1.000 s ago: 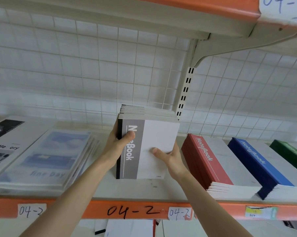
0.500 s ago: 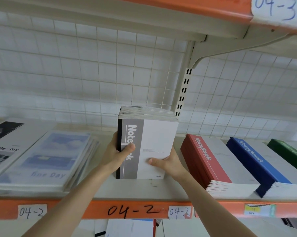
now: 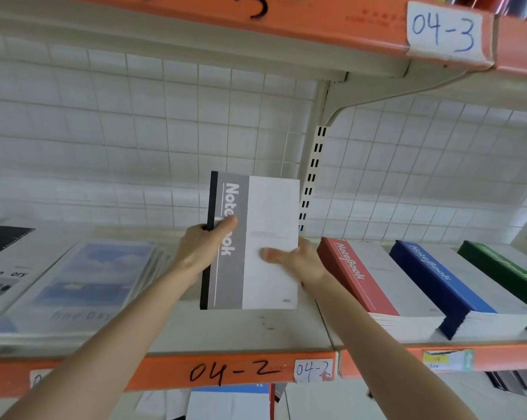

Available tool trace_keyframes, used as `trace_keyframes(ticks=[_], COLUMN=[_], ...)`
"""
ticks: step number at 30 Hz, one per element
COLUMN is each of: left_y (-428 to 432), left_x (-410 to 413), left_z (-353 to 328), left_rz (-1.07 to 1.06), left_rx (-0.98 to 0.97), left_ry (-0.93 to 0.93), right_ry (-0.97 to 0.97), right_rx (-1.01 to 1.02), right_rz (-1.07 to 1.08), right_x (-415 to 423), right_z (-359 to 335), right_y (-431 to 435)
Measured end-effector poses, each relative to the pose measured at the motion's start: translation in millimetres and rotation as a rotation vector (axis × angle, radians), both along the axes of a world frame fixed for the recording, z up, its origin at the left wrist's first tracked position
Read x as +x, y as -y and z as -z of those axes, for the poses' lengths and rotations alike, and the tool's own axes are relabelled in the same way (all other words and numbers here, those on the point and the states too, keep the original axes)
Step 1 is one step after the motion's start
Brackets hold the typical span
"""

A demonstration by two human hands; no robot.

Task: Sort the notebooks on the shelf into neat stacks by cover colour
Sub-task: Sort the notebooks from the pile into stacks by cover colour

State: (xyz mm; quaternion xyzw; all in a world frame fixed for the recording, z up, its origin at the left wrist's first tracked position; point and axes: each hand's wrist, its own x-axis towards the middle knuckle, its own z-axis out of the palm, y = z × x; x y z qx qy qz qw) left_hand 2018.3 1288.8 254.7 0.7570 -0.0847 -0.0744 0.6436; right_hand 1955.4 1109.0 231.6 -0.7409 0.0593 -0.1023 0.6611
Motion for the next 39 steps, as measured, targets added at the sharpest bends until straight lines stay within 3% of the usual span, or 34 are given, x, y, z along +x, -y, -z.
trace_keyframes(ticks=[4, 9, 14, 21, 39], left_y=[3.6, 7.3, 10.9, 18.0, 20.5], left_x=[-0.4, -13.4, -14.1, -24.8, -27.4], left_z=[2.0, 21.2, 38.9, 41.0, 47.8], left_rz=[0.097, 0.162, 0.137, 0.124, 0.149], left_rx=[0.007, 0.058, 0.147, 0.131, 0.132], left_ry=[-0.260, -0.424, -0.367, -0.352, -0.316], right_ry=[-0.198, -0.420, -0.487, -0.538, -0.574], right_rx=[0.107, 0.178, 0.192, 0.208, 0.029], right_rz=[-0.003, -0.028, -0.047, 0.000, 0.165], right_x=[-0.7, -5.2, -10.9, -15.7, -14.1], right_z=[-8.0, 11.1, 21.0, 19.4, 20.8], right_y=[5.0, 7.5, 10.7, 13.0, 21.5])
